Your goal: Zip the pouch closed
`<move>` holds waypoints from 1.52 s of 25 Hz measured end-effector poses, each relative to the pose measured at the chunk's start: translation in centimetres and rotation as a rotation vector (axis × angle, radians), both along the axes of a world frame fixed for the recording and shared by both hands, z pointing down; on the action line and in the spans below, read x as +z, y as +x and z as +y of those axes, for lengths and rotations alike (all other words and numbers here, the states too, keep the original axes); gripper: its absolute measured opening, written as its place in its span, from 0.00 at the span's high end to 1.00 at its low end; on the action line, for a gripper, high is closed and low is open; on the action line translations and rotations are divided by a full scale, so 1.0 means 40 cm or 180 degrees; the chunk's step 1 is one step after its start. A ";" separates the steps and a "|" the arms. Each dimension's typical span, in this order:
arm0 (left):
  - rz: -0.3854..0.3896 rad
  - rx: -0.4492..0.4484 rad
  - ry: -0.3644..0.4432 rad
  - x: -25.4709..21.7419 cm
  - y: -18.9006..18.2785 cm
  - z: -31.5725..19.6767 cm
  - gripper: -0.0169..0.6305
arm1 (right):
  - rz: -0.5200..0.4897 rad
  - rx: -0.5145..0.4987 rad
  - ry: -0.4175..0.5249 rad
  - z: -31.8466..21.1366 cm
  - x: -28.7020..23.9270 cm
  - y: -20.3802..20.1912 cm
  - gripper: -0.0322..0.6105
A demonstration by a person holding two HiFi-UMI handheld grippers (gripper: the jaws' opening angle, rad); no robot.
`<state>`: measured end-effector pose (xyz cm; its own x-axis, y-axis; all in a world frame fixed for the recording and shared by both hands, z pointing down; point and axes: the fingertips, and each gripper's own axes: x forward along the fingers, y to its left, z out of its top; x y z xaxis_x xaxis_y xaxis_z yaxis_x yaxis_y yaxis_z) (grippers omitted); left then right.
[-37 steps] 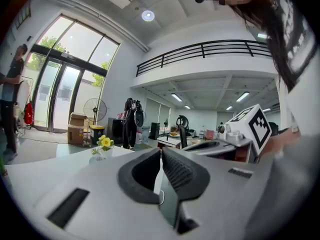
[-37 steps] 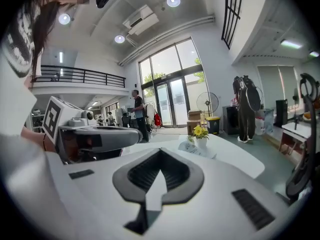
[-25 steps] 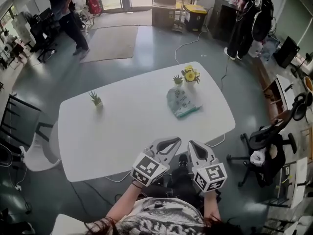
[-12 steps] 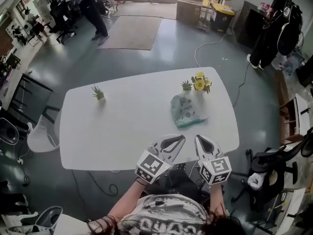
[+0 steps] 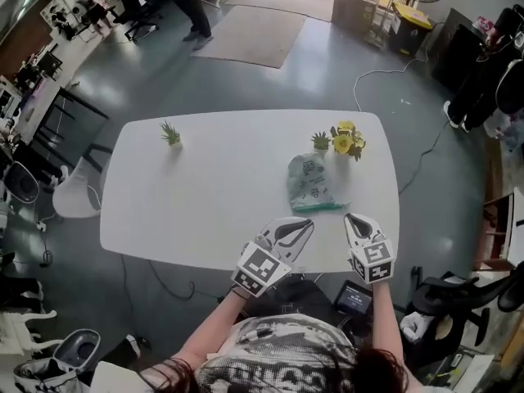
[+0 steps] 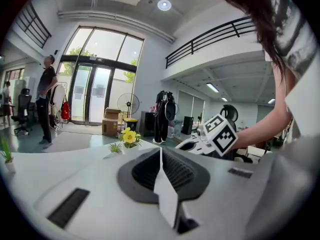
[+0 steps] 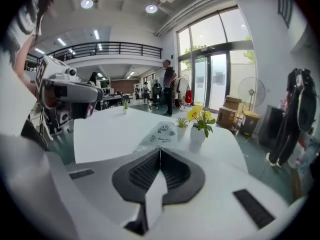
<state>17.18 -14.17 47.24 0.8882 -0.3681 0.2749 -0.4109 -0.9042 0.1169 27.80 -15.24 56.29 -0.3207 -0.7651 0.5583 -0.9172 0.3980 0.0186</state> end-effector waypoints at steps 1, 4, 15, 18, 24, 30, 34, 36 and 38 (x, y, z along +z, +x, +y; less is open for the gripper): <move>-0.0013 -0.0027 0.0002 0.003 0.007 -0.003 0.94 | 0.0079 -0.0107 -0.0055 -0.011 0.022 0.019 0.94; -0.0036 -0.0100 0.0012 0.009 0.028 -0.012 0.94 | 0.0272 -0.0420 -0.0257 -0.042 0.092 0.067 0.88; -0.0247 -0.0209 -0.0108 0.068 0.079 -0.029 0.94 | 0.0925 -0.1842 -0.0879 -0.087 0.260 0.108 0.77; -0.0299 -0.0237 -0.0156 0.081 0.079 -0.030 0.94 | 0.1322 -0.2245 -0.0894 -0.098 0.289 0.107 0.76; -0.0386 -0.0251 -0.0218 0.103 0.071 -0.036 0.94 | 0.1374 -0.2598 -0.1078 -0.105 0.312 0.095 0.77; -0.0485 -0.0200 -0.0334 0.140 0.067 -0.035 0.94 | 0.0635 -0.2215 -0.1305 -0.081 0.274 0.053 0.92; -0.0642 -0.0072 -0.0447 0.198 0.062 -0.025 0.94 | 0.0030 -0.1812 -0.1290 -0.059 0.230 -0.017 0.93; -0.0721 -0.0011 -0.0530 0.238 0.058 -0.021 0.94 | -0.0178 -0.1675 -0.1240 -0.043 0.209 -0.060 0.93; -0.0817 0.0035 -0.0618 0.283 0.050 -0.016 0.94 | -0.0313 -0.1569 -0.1188 -0.026 0.192 -0.103 0.93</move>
<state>19.18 -14.82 58.54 0.7845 -0.2776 0.5545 -0.4395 -0.8797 0.1815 23.69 -16.29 63.96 -0.6499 -0.2732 0.7092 -0.6144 0.7382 -0.2786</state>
